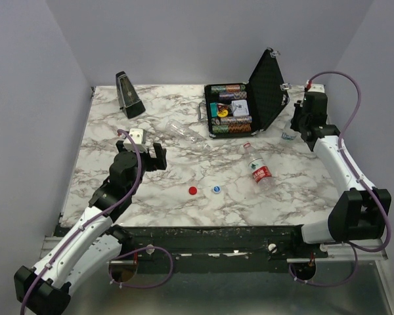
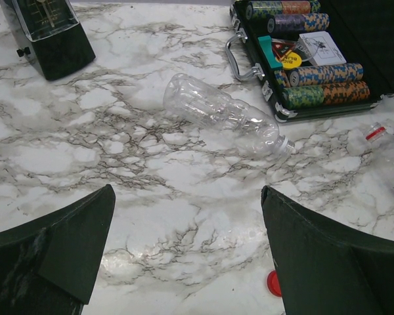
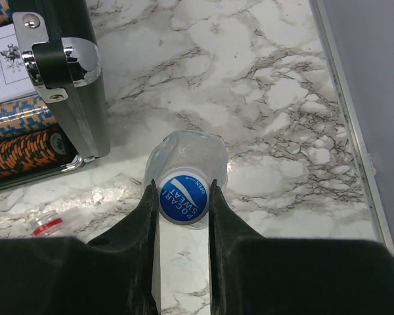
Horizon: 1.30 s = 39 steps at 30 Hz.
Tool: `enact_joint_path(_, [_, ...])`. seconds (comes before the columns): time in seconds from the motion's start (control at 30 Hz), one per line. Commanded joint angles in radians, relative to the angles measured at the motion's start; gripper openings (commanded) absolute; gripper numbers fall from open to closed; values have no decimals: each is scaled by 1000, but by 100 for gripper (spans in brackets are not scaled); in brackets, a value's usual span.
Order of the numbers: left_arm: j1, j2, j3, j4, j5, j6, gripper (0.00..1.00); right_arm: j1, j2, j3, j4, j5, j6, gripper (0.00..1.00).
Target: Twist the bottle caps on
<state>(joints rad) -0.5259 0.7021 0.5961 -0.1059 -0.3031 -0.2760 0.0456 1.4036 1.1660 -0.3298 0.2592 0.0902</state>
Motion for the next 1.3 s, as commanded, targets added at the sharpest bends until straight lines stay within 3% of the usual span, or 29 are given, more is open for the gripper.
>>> enact_joint_path(0.0, [-8, -12, -12, 18, 6, 18, 99, -16, 6, -38, 95, -43, 19, 1])
enact_joint_path(0.17, [-9, -10, -13, 23, 13, 20, 99, -36, 9, -60, 92, -61, 26, 5])
enact_joint_path(0.57, [-11, -7, -16, 25, 22, 23, 99, -64, 54, 20, -21, -64, 60, 41])
enact_joint_path(0.97, [-11, -4, -18, 26, 25, 26, 99, -72, 104, 93, -92, -71, 55, 50])
enact_joint_path(1.27, [-11, -1, -16, 26, 27, 29, 99, -72, 92, 126, -112, -77, 43, 68])
